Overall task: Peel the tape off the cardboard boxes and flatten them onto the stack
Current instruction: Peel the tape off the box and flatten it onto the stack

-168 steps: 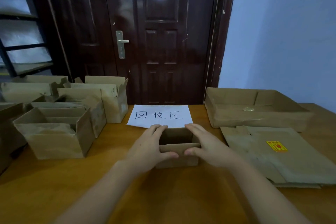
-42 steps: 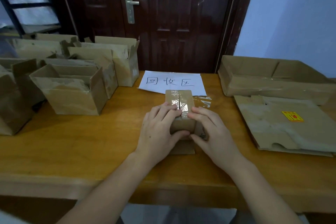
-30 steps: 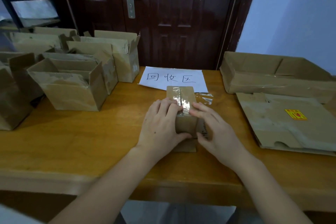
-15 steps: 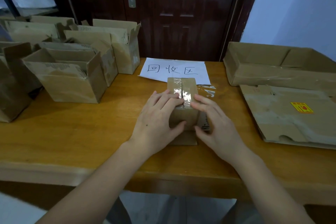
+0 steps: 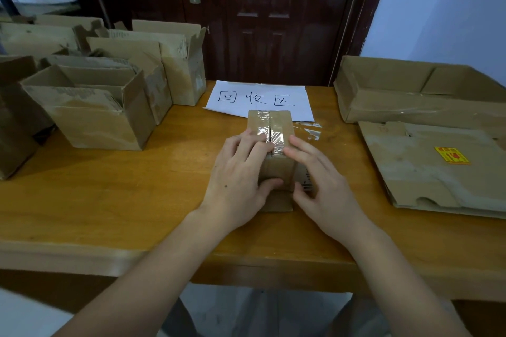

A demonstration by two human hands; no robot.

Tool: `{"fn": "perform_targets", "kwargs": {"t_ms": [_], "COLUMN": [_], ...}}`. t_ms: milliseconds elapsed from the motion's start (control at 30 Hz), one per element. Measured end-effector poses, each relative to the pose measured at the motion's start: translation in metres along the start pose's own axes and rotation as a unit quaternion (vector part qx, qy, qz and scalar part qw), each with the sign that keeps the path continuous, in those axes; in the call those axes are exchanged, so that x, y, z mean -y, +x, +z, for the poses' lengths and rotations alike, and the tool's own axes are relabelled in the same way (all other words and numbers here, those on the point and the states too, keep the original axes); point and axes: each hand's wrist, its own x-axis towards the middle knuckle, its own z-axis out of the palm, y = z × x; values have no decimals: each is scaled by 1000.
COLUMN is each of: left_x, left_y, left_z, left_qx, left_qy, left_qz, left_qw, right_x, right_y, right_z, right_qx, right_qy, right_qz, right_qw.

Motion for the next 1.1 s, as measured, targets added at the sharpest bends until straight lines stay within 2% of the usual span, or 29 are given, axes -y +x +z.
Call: {"fn": "perform_targets", "kwargs": {"t_ms": [167,300,500,700,900,1100], "left_x": [4,7,0,5,13,13], "left_y": [1,-1,4,4,4,3], "left_z": [-5,-6,3,5,-9,-14], "left_qx": [42,46,6,-29,20,50], "left_qy": [-30,-20,27,34,-7,7], "left_qz": [-10,-5,-16,18,28,26], "left_qw": [999,999,999,999,999,998], "right_x": [0,1,2,1,0,-1], "right_y": [-2,-2,-4,-3,-3,-4], "right_z": [1,2,1,2,2,3], "right_qx": [7,7,8,5,7,8], "right_qy": [-20,-20,-8,-6,-19,-21], "right_qz": [9,8,12,9,5,-1], "right_qw": [1000,1000,1000,1000,1000,1000]}}
